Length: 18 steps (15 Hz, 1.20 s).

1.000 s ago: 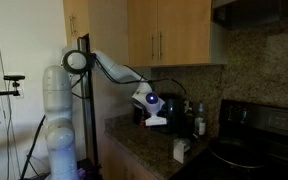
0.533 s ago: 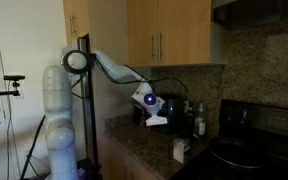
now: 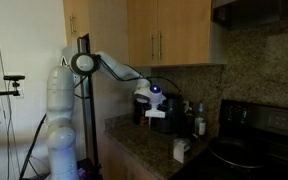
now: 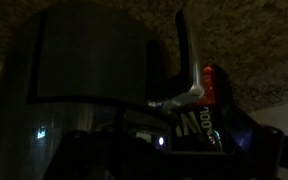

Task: Open the air fryer

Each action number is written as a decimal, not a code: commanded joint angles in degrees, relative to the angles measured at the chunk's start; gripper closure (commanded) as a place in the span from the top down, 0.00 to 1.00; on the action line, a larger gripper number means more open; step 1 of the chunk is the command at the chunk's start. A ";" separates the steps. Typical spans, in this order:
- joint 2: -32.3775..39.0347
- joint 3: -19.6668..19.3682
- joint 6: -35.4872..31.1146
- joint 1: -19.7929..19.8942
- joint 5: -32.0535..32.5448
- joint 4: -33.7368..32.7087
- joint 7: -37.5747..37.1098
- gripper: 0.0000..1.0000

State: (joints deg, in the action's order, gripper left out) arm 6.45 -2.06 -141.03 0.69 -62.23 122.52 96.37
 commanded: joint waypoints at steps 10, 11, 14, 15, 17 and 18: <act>5.32 -0.28 26.88 2.89 40.81 -18.06 -49.09 1.00; 5.77 -0.36 29.35 3.61 41.80 -17.36 -49.49 1.00; 6.95 0.40 30.67 5.04 40.93 -13.30 -46.33 1.00; 6.89 0.76 29.55 5.27 39.91 -11.84 -44.91 1.00; 7.18 0.65 30.49 5.21 40.41 -13.29 -46.27 1.00; 7.46 0.81 30.24 5.22 39.67 -12.66 -45.44 1.00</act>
State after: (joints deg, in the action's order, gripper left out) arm 13.91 -2.20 -110.84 5.01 -22.84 109.95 51.14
